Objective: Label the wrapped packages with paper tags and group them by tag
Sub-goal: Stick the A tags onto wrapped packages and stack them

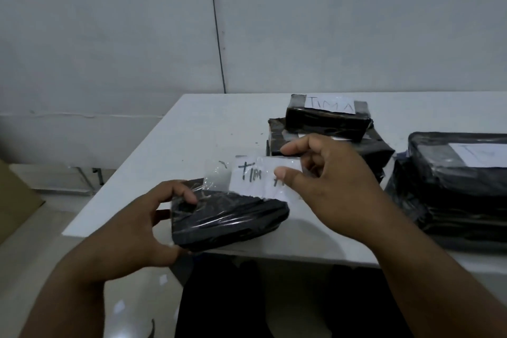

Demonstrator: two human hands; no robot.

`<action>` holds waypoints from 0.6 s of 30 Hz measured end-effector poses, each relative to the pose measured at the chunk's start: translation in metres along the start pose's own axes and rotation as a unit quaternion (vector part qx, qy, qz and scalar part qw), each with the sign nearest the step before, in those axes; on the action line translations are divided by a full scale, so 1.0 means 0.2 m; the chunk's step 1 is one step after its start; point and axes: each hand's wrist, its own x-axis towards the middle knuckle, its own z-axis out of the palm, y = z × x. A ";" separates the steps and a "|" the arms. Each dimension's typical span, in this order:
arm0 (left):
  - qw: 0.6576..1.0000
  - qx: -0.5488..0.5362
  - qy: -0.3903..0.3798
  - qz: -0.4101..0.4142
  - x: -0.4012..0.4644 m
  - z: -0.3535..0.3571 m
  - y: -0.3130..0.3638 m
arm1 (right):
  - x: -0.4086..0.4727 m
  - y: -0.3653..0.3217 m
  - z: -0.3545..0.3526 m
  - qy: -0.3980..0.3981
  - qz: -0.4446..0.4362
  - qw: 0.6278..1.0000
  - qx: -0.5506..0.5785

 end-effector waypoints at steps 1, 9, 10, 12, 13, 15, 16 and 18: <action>1.000 -0.002 -0.008 -0.002 -0.01 0.00 0.01 | 0.00 0.01 -0.01 0.000 0.002 1.000 0.001; 0.994 -0.049 -0.086 -0.034 0.06 0.20 0.13 | -0.02 0.06 0.00 -0.008 0.015 1.000 0.003; 0.995 -0.041 -0.087 -0.032 0.08 0.23 0.13 | -0.03 0.07 0.00 -0.010 0.019 1.000 0.002; 0.995 -0.038 -0.089 -0.028 0.12 0.29 0.14 | -0.03 0.10 -0.01 -0.014 0.027 1.000 -0.006; 0.994 -0.044 -0.092 -0.027 0.13 0.31 0.14 | -0.03 0.11 -0.03 -0.015 0.031 0.999 -0.008; 0.993 -0.058 -0.096 -0.024 0.17 0.34 0.14 | -0.04 0.13 -0.06 -0.012 0.037 0.999 -0.005; 0.993 -0.064 -0.098 -0.026 0.19 0.36 0.14 | -0.04 0.14 -0.07 -0.010 0.040 0.999 -0.003; 0.991 -0.079 -0.102 -0.032 0.21 0.38 0.13 | -0.05 0.15 -0.10 -0.007 0.041 0.999 0.001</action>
